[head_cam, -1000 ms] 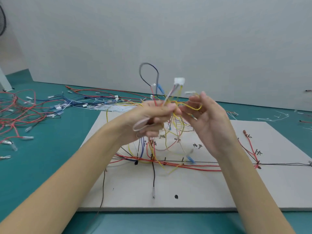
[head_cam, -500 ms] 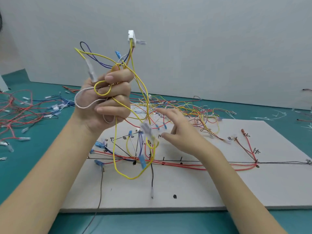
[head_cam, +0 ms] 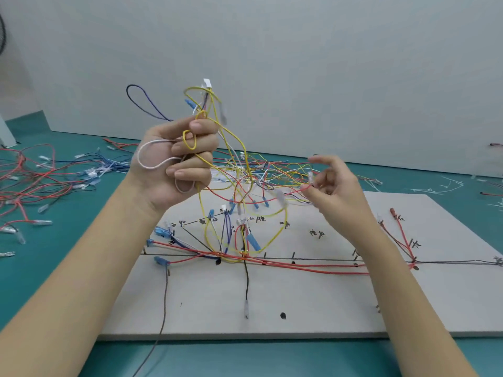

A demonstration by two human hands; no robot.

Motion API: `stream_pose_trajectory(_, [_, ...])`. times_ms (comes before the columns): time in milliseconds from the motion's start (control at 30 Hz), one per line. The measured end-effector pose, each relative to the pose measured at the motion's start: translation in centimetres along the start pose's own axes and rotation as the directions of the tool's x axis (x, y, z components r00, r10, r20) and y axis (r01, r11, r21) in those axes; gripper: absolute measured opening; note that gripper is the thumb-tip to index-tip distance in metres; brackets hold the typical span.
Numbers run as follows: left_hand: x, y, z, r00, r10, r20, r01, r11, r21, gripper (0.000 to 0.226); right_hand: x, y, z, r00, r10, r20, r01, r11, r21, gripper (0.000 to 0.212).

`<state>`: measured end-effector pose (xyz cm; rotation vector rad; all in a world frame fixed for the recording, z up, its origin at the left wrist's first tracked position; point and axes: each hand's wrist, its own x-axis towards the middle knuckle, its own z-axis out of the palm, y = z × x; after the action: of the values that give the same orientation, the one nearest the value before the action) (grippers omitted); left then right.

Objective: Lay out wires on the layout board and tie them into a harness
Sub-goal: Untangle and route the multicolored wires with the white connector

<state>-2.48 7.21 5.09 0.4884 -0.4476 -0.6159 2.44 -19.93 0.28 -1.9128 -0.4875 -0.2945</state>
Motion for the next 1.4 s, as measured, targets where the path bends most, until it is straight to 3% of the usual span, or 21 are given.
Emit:
stream_pose_trajectory(33, [0.0,-0.2,0.1,1.000,0.000,0.004,0.000,1.000,0.011,0.024,-0.1,-0.1,-0.2,1.000,0.017,0.004,-0.017,0.999,0.051,0.029])
stream_pose_trajectory(133, [0.4,-0.6,0.3,0.978,0.103,-0.183,-0.056,0.968,0.246,0.026,-0.2,-0.9,-0.2,0.998,0.053,0.016,-0.055,0.967,0.250,0.022])
stream_pose_trajectory(300, [1.9,-2.9,0.2,0.848,0.261,-0.461,0.050,0.827,0.560,0.025,-0.5,-2.3,-0.3,0.991,0.041,0.125,-0.113,0.747,0.655,0.027])
stream_pose_trajectory(400, [3.0,-5.1,0.4,0.842,0.275,-0.465,0.163,0.691,0.704,0.019,-0.8,-2.7,0.0,0.974,0.016,0.226,-0.183,0.645,0.742,0.030])
stream_pose_trajectory(500, [3.7,-7.2,0.5,0.883,0.236,-0.405,0.234,0.526,0.818,0.034,-0.9,-2.9,0.6,0.967,-0.004,0.256,-0.207,0.580,0.788,0.028])
stream_pose_trajectory(600, [4.2,-8.9,0.2,0.887,0.293,-0.355,0.221,0.406,0.887,0.035,-1.0,-3.0,0.5,0.969,-0.002,0.247,-0.196,0.602,0.774,0.029])
stream_pose_trajectory(700, [4.7,-9.6,0.1,0.868,0.370,-0.333,0.175,0.400,0.900,0.020,-1.0,-2.9,0.2,0.958,-0.018,0.287,-0.213,0.628,0.748,0.033])
stream_pose_trajectory(900, [4.8,-9.9,-0.3,0.830,0.425,-0.362,0.161,0.438,0.884,0.021,-0.9,-2.3,0.4,0.934,-0.008,0.357,-0.271,0.632,0.726,0.036])
stream_pose_trajectory(1000, [5.0,-10.2,-0.5,0.816,0.441,-0.373,0.197,0.395,0.897,0.003,-0.7,-2.1,-0.3,0.937,-0.001,0.348,-0.274,0.616,0.739,0.033])
stream_pose_trajectory(1067, [5.2,-10.2,-0.5,0.789,0.482,-0.380,0.166,0.428,0.889,0.010,-0.3,-1.7,-1.2,0.954,0.063,0.293,-0.267,0.622,0.736,0.031])
stream_pose_trajectory(1133, [5.4,-10.1,-0.3,0.743,0.542,-0.393,0.151,0.436,0.887,0.020,0.0,-1.1,-1.8,0.970,0.185,0.160,-0.244,0.707,0.664,0.027])
stream_pose_trajectory(1233, [5.4,-9.8,-0.2,0.697,0.585,-0.414,0.152,0.443,0.883,0.017,0.1,0.5,-2.0,0.960,0.278,-0.023,-0.269,0.943,0.197,0.012])
stream_pose_trajectory(1300, [5.3,-9.6,-0.2,0.694,0.587,-0.418,0.143,0.456,0.878,0.017,0.0,1.5,-1.6,0.949,0.315,0.023,-0.312,0.946,-0.085,0.005])
stream_pose_trajectory(1400, [5.1,-9.5,-0.2,0.690,0.595,-0.412,0.148,0.442,0.885,0.020,-0.2,2.3,-0.8,0.931,0.352,0.094,-0.327,0.922,-0.207,0.008])
